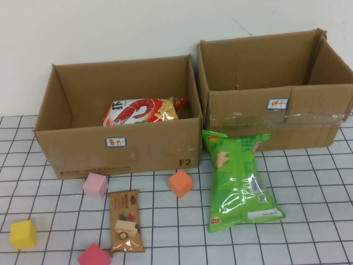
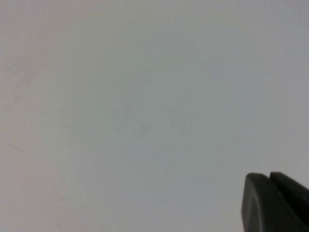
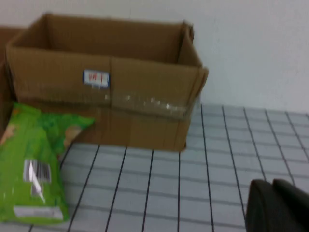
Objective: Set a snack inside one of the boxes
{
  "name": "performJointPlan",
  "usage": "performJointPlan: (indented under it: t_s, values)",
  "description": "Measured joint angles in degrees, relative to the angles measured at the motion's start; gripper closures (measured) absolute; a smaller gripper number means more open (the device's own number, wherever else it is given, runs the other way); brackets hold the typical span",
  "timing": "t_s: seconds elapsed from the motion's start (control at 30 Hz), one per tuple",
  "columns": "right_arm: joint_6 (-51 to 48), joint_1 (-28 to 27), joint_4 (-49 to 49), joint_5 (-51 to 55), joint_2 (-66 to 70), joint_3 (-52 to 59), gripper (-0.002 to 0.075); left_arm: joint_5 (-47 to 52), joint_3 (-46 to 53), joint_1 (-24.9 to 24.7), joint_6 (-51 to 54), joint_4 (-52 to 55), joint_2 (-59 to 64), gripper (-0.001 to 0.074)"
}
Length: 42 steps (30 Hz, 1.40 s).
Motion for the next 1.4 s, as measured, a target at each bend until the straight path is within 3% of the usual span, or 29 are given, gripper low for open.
performJointPlan:
  t_s: [0.1, 0.27, 0.37, 0.47, 0.57, 0.67, 0.8, 0.93, 1.07, 1.4]
  values:
    - [-5.2, 0.0, 1.6, 5.0, 7.4, -3.6, 0.0727, 6.2, -0.2, 0.0, -0.4, -0.4, 0.0, 0.0736]
    - [-16.1, 0.0, 7.3, 9.5, 19.0, -7.4, 0.0727, 34.5, -9.3, 0.0, 2.7, 5.8, 0.1, 0.0736]
    - [-24.3, 0.0, 14.8, 9.9, 25.2, -9.2, 0.0727, 49.5, -16.2, 0.0, 4.3, 9.9, 2.9, 0.0736]
    - [-36.9, 0.0, 26.8, 9.8, 31.2, -9.9, 0.0727, 57.2, -20.0, 0.0, 6.4, 12.0, 6.5, 0.0736]
    - [-49.2, 0.0, 42.3, 9.0, 36.6, -10.1, 0.0713, 59.1, -21.1, 0.0, 8.4, 12.1, 9.2, 0.0736]
    - [-62.6, 0.0, 57.3, 8.2, 42.2, -10.1, 0.0648, 58.9, -20.6, 0.0, 9.4, 12.1, 10.9, 0.0736]
    - [-78.2, 0.0, 76.0, 9.1, 50.8, -11.3, 0.0396, 60.5, -19.8, 0.0, 9.8, 12.1, 13.4, 0.0736]
    - [-84.8, 0.5, 81.0, 12.4, 59.3, -14.8, 0.0171, 61.6, -19.7, 0.0, 11.3, 12.1, 16.2, 0.0736]
    - [-86.2, 2.8, 81.4, 12.7, 68.2, -20.2, 0.0117, 61.2, -19.7, 0.0, 12.2, 12.1, 19.0, 0.0736]
    - [-87.8, 10.9, 84.6, 2.3, 84.9, -31.9, 0.0103, 58.3, -19.6, 0.0, 12.2, 12.1, 21.8, 0.0736]
